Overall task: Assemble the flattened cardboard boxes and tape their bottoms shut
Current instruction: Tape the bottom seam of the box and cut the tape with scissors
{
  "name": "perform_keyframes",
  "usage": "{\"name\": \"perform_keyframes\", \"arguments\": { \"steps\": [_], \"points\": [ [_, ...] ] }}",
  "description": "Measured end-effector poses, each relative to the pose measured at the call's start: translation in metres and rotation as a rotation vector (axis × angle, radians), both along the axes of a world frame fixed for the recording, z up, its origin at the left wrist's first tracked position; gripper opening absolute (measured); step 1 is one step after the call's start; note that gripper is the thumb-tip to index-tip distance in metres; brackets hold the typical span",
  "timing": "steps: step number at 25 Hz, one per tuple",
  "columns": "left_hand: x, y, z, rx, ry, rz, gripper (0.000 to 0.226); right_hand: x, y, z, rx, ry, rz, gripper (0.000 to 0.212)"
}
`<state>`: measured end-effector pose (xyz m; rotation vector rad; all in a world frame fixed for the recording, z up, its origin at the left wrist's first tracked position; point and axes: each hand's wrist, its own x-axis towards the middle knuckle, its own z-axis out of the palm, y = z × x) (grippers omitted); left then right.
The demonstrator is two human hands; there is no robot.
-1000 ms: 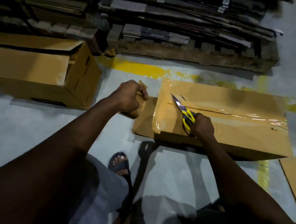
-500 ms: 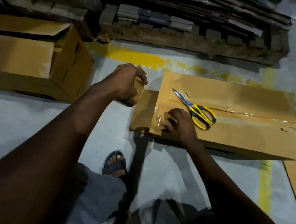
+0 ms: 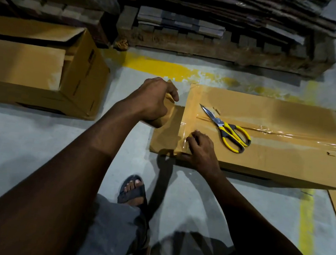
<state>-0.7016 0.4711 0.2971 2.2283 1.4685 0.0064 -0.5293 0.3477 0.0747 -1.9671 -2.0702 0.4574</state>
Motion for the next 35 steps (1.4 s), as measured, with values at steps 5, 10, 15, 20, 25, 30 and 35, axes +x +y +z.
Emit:
{"name": "perform_keyframes", "arguments": {
  "steps": [5,10,15,20,25,30,35],
  "points": [
    [-0.002,0.001,-0.003,-0.01,0.0,0.024,0.053,-0.014,-0.001,0.001,-0.047,-0.102,0.001,0.068],
    [-0.011,0.008,-0.007,-0.045,0.018,0.049,0.054,-0.004,0.0,0.008,0.026,-0.262,0.237,0.057],
    [-0.01,0.01,-0.011,-0.054,-0.009,0.052,0.052,-0.018,0.021,0.006,-0.059,-0.368,0.426,0.071],
    [-0.011,0.011,-0.014,-0.048,0.009,0.065,0.052,-0.004,0.063,0.02,0.024,-0.351,0.319,0.058],
    [-0.006,0.017,-0.019,-0.025,0.011,0.118,0.049,0.017,0.114,0.021,-0.055,-0.555,0.25,0.069],
    [-0.001,0.024,-0.027,-0.038,0.015,0.115,0.053,0.02,0.172,0.013,-0.013,-0.389,0.195,0.045],
    [0.006,0.026,-0.033,-0.049,0.011,0.099,0.056,0.044,0.216,0.005,-0.142,-0.095,-0.411,0.081]
  ]
}}
